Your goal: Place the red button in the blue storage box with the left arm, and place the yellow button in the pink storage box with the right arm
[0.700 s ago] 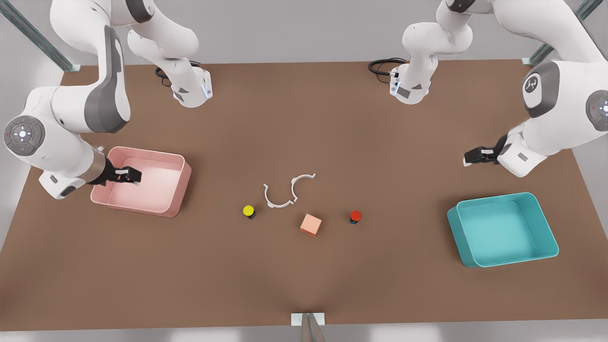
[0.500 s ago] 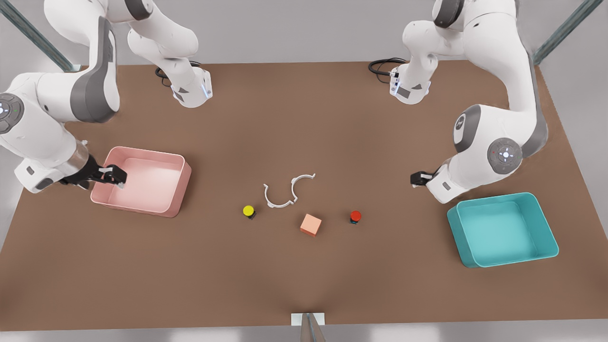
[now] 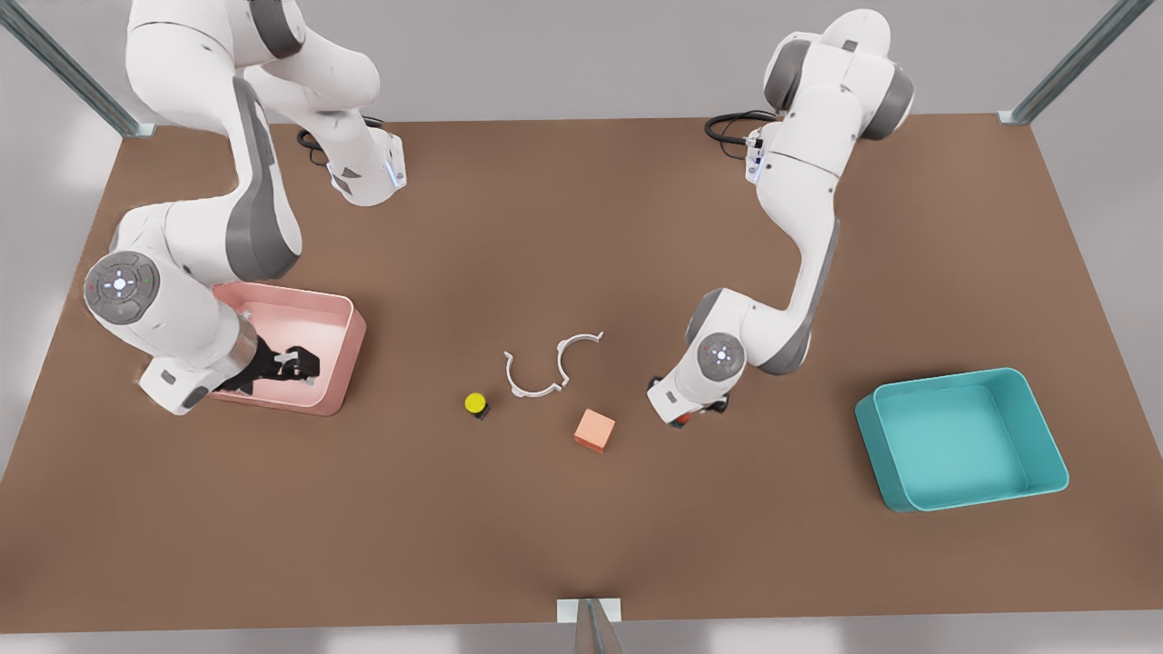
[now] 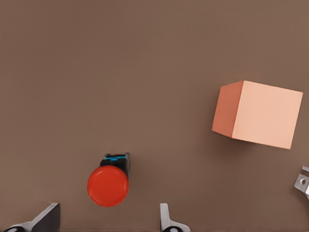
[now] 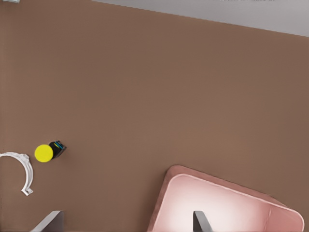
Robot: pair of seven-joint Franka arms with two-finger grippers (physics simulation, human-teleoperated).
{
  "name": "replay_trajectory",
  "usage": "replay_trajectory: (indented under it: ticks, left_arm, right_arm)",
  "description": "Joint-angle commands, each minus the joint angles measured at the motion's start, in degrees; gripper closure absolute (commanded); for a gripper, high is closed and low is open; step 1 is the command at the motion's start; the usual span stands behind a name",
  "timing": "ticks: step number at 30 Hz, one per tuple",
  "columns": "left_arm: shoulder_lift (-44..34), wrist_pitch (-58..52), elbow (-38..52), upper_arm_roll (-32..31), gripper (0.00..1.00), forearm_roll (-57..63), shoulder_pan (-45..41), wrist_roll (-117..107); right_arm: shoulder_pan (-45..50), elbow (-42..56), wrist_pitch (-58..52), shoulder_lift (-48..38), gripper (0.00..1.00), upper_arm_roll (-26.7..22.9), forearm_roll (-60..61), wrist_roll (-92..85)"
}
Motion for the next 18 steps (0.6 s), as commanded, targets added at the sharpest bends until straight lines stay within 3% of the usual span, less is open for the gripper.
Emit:
replay_trajectory:
  ticks: [1,6,14,15,16,17,18]
  left_arm:
    - [-1.89,12.17,-4.76,0.04,0.00,0.06,-0.70,-7.69]
    - [-0.49,23.95,-10.75,0.13,0.00,0.24,-1.14,-7.52]
    - [2.94,26.59,-9.34,0.83,0.00,0.50,-0.87,-7.16]
    - [3.03,27.03,-9.26,0.83,0.08,0.59,-0.87,-7.08]
    - [3.03,27.30,-9.34,0.83,0.27,0.50,-0.87,-7.08]
    - [3.03,27.30,-9.34,0.83,0.39,0.50,-0.87,-7.08]
    - [3.03,27.30,-9.43,0.83,0.40,0.50,-0.87,-7.08]
  right_arm:
    - [2.86,0.07,5.58,2.00,0.00,0.07,0.30,3.28]
    - [12.35,-3.08,14.45,10.27,0.00,0.07,0.39,15.24]
    - [12.44,-15.22,26.50,10.53,0.00,2.97,0.48,18.40]
    - [12.44,-15.40,27.55,11.15,0.00,3.50,0.48,18.49]
    - [12.44,-15.40,28.52,11.94,0.00,3.58,0.48,18.49]
    - [12.44,-15.40,30.63,13.26,0.00,3.58,0.48,18.49]
    - [12.53,-15.48,30.89,13.78,0.00,3.58,0.48,18.40]
